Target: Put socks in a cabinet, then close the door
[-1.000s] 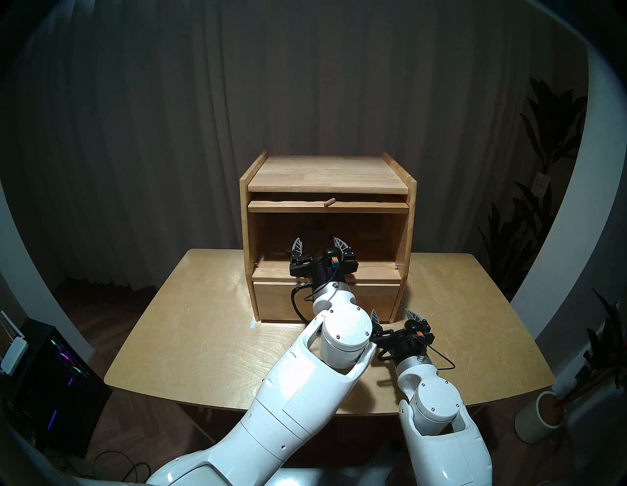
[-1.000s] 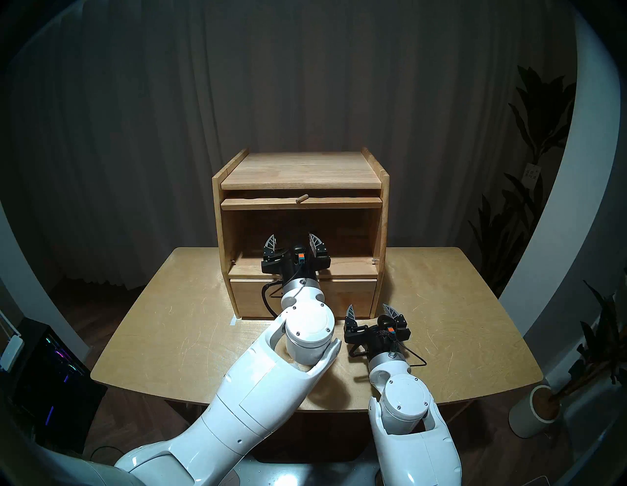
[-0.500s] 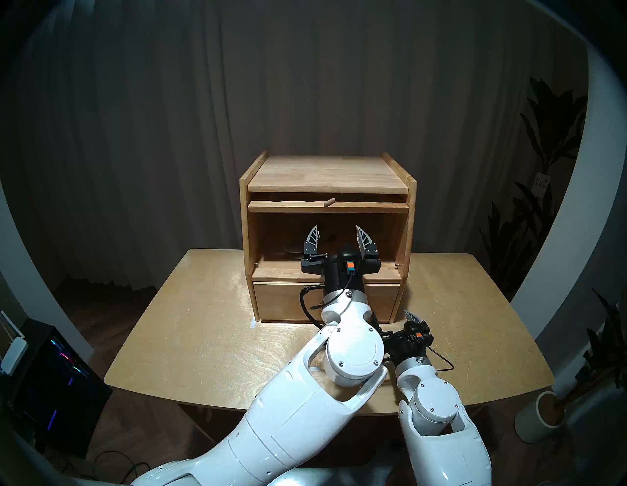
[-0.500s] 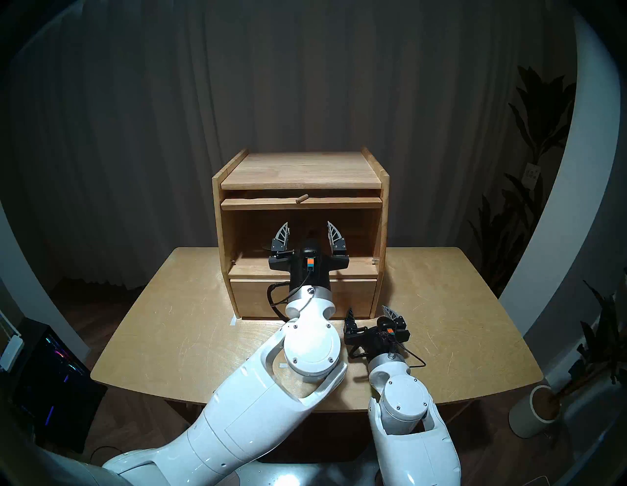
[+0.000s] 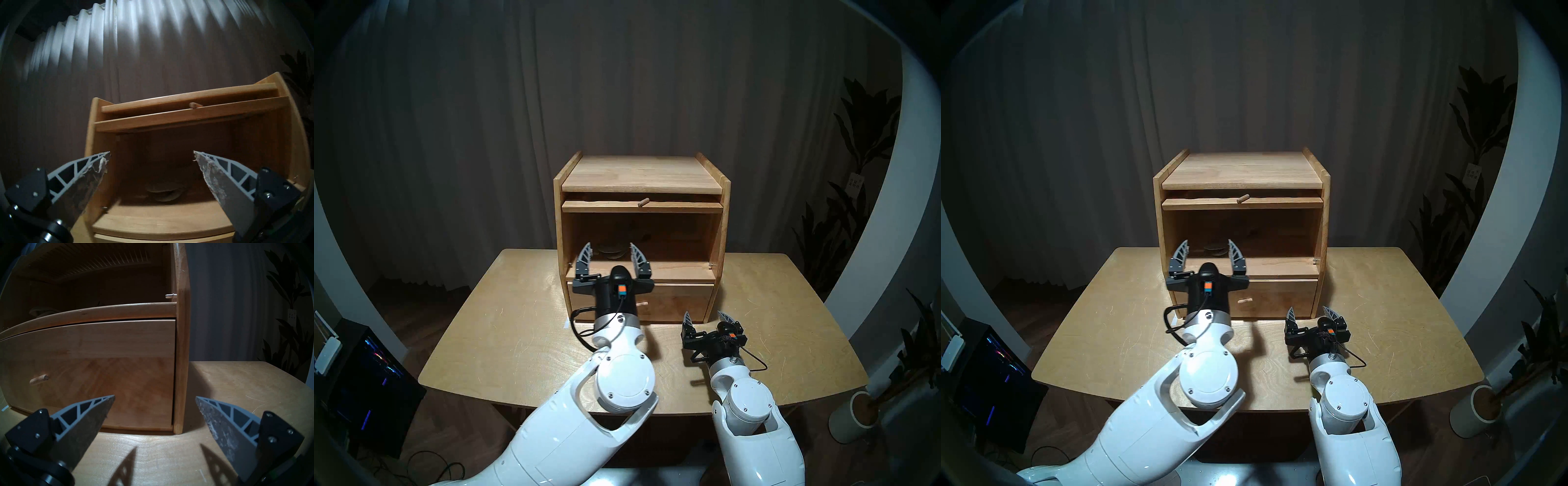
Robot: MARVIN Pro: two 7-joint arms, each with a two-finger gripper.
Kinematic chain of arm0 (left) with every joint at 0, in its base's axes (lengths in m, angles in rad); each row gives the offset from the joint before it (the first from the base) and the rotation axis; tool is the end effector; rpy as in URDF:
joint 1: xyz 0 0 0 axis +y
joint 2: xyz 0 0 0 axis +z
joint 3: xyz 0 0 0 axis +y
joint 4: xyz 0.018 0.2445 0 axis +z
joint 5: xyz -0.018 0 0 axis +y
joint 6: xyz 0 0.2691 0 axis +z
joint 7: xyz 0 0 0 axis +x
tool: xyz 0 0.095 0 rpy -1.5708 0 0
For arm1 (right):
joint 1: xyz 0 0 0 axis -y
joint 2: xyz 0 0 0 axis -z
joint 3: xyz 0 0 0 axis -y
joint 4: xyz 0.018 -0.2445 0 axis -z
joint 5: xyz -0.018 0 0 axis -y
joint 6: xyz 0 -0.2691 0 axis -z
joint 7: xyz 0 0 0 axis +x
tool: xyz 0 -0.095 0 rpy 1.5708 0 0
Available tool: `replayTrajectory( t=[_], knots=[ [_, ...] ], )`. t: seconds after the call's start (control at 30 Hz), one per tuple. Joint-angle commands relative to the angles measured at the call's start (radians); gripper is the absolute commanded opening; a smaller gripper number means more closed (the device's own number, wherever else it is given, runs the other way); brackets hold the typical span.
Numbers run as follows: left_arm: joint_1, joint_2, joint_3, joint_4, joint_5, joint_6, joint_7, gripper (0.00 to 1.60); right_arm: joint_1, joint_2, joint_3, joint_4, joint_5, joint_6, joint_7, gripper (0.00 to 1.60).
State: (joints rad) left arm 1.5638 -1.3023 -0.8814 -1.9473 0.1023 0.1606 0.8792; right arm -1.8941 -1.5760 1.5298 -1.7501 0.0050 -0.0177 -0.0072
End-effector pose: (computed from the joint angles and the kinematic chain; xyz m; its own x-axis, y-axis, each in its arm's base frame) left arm 0.3038 -0.1105 -0.1759 -0.2346 -0.2026 0.9507 0.2044 -0.9665 -0.1555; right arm 0.2971 0.0159 -0.3058 0.1263 -0.0181 0.9918 0.0294 -0.9993 -0.0220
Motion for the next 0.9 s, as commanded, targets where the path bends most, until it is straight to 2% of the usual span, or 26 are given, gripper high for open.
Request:
replayTrajectory(
  t=[0.0, 0.1, 0.13, 0.2, 0.4, 0.57, 0.87],
  knots=[
    [0.076, 0.112, -0.132, -0.091, 0.021, 0.018, 0.048, 1.6, 0.01, 0.0, 0.001, -0.017, 0.0, -0.006, -0.001, 1.6],
    [0.115, 0.161, -0.185, -0.119, 0.007, 0.019, 0.057, 1.6, 0.011, 0.0, 0.001, -0.017, 0.0, -0.006, -0.001, 1.6],
    [0.125, 0.152, -0.2, -0.122, 0.006, 0.02, 0.059, 1.6, 0.011, 0.0, 0.001, -0.017, 0.0, -0.006, -0.001, 1.6],
    [0.153, 0.196, -0.237, -0.131, -0.003, 0.022, 0.063, 1.6, 0.012, 0.0, 0.001, -0.016, 0.0, -0.006, -0.001, 1.6],
    [0.215, 0.257, -0.33, -0.145, -0.033, 0.02, 0.065, 1.6, 0.015, 0.001, 0.0, -0.019, -0.004, -0.009, -0.002, 1.6],
    [0.272, 0.303, -0.413, -0.133, -0.081, 0.014, 0.058, 1.6, 0.025, 0.007, -0.017, -0.048, -0.039, -0.024, -0.009, 1.6],
    [0.342, 0.346, -0.507, -0.119, -0.165, -0.01, 0.029, 1.6, 0.046, 0.027, -0.07, -0.128, -0.128, -0.045, -0.024, 1.6]
  ],
)
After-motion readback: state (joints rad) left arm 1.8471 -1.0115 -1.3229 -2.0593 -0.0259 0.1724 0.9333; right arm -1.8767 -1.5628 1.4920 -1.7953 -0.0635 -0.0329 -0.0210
